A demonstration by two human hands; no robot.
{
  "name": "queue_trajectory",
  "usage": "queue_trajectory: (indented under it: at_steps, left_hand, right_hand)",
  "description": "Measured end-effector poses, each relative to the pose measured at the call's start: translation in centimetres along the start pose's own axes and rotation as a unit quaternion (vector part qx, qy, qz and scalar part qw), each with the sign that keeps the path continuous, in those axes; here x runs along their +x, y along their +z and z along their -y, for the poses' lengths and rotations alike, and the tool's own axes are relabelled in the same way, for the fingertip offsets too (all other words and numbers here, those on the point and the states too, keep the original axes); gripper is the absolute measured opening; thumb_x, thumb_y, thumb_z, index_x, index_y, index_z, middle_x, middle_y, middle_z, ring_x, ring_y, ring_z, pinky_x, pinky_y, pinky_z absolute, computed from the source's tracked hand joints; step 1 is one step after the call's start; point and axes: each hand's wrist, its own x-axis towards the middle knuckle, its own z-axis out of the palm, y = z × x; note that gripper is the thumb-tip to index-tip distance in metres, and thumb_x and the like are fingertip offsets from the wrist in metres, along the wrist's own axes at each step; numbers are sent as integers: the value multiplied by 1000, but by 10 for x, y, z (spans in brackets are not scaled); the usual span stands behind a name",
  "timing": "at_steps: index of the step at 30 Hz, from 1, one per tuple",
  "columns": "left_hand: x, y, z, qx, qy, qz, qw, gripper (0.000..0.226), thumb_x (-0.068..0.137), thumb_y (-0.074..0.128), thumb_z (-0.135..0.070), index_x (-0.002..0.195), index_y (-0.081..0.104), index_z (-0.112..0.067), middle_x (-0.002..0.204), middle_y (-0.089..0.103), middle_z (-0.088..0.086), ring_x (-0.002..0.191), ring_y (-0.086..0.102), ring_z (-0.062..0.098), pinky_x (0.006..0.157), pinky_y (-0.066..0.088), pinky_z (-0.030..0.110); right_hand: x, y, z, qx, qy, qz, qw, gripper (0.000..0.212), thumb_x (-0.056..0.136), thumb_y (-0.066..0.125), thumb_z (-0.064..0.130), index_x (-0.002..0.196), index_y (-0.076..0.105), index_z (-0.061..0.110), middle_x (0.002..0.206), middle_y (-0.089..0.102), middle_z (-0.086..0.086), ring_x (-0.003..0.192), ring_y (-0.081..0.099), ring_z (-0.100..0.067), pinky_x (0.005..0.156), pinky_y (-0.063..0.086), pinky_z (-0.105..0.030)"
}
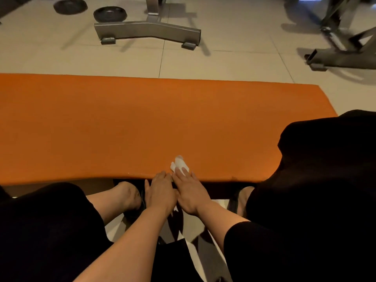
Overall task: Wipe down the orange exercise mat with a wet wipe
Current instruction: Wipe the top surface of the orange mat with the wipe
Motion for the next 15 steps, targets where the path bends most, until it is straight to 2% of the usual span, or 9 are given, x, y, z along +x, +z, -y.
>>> queue_trajectory:
  at_steps: [3,7,9,12,15]
  left_hand:
    - [-2,2,0,30,18,-4,999,59,98,42,-16,153,21,-16,161,12,2,149,7,17,121,5,45]
    - [-5,7,-10,63,51,-18,997,62,98,42,-11,154,17,-17,162,10,2,149,6,17,121,3,43]
    - [-6,9,-20,69,77,-20,994,61,98,40,-11,154,17,-18,162,11,1,149,6,15,121,2,42]
    - [-7,14,-32,50,107,-18,993,58,100,39,-18,154,19,-20,161,15,-1,148,8,14,120,2,41]
    - [-6,19,-37,48,115,-17,992,59,98,42,-18,153,20,-21,160,18,-1,148,9,14,120,2,42]
  right_hand:
    - [-9,3,-15,-36,19,-20,999,58,105,27,30,156,4,13,163,-7,-3,150,-7,-19,119,-7,-36]
    - [-37,10,-41,-62,137,-86,985,58,105,26,27,155,1,10,163,-6,-8,150,-7,-24,119,-6,-39]
    - [-41,13,-37,-55,164,-100,980,60,104,27,25,154,0,7,162,-7,-11,149,-9,-27,118,-10,-38]
    - [-31,13,-25,-23,125,-93,988,61,104,29,25,155,1,7,162,-8,-11,149,-12,-26,115,-15,-35]
    - [-32,9,-38,-30,68,-59,996,59,104,29,28,156,3,13,163,-8,-4,149,-9,-19,118,-10,-34]
